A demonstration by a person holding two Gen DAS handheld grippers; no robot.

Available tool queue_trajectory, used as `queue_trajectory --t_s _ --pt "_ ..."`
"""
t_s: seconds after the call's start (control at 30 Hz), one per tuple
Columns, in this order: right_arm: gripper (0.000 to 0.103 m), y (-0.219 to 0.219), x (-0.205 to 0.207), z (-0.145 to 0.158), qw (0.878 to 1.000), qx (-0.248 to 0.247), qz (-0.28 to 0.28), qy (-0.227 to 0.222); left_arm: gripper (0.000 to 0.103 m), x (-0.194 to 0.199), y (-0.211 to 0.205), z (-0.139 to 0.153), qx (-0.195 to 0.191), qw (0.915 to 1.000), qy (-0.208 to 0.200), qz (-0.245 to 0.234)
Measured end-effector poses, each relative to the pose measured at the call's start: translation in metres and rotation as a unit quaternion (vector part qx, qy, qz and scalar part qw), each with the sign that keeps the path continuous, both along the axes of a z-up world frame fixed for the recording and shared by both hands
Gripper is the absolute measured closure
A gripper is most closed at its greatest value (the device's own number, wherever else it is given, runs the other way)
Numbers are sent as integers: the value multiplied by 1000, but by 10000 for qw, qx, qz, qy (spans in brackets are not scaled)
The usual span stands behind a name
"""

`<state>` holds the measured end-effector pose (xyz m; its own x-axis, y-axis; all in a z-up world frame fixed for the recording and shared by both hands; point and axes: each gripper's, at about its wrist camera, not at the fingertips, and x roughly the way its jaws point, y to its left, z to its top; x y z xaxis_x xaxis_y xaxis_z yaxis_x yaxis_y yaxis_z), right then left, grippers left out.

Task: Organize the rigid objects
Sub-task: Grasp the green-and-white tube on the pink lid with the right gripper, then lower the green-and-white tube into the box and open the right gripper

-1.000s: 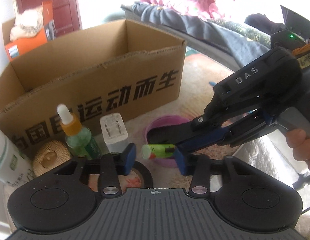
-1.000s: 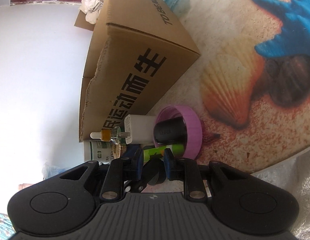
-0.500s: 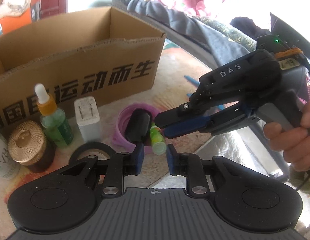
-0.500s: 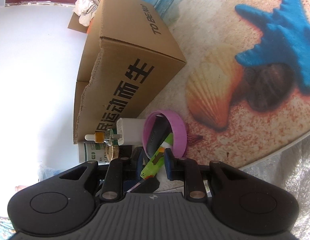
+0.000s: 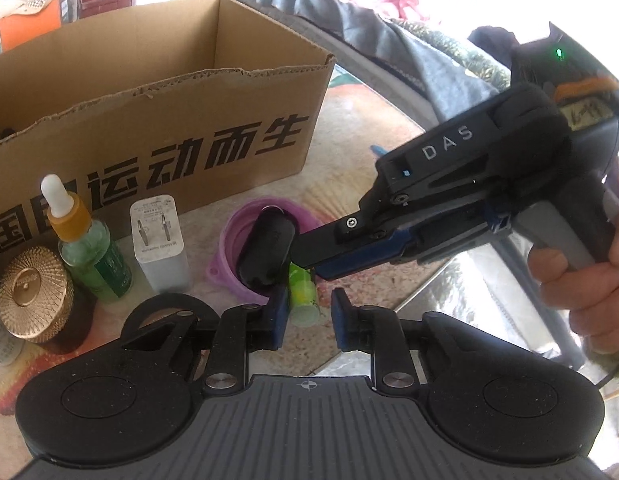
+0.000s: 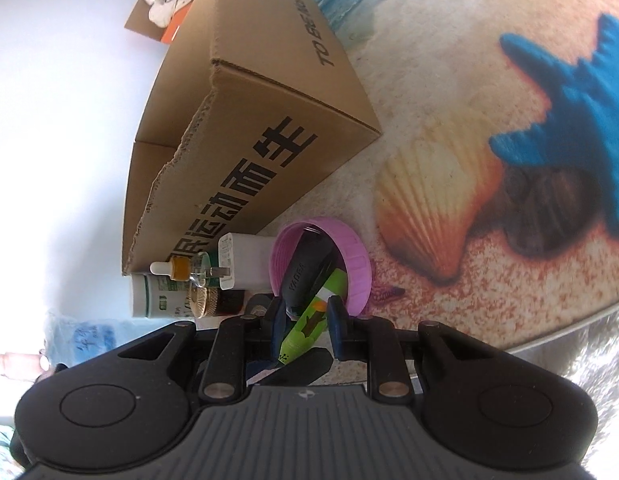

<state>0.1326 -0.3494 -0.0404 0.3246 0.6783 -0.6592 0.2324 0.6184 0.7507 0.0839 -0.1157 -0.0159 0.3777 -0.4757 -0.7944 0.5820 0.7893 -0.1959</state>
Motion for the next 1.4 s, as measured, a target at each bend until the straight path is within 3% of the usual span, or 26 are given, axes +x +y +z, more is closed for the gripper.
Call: queue_trajectory --t_s 0.1,0.37,0.6,0.77,0.93,1.2,1.3,1.4 --pt "78 0 0 1 9998 59 52 158 89 0 -2 0 82 9999 -49 67" --pt "77 -2 -10 -2 9990 304 -177 270 89 -6 9 9 -212 9996 -72 168" --pt "77 -11 -25 -13 9930 951 -582 379 89 -21 18 19 -381 9986 -296 228" --pt "77 -10 -37 1 9913 1151 -644 38 89 -31 26 35 -518 9968 -565 244" --pt "78 5 -35 39 9909 1141 -459 -550 89 -40 37 64 -618 9920 -1056 326" --pt "78 47 31 108 9814 989 349 -1608 89 -9 60 114 -491 9773 -1868 867" --pt "78 70 70 115 9800 955 580 -1646 89 21 66 118 -277 9753 -1882 1125" --pt "78 91 113 104 9833 907 783 -1367 89 61 74 109 -32 9780 -1589 1353"
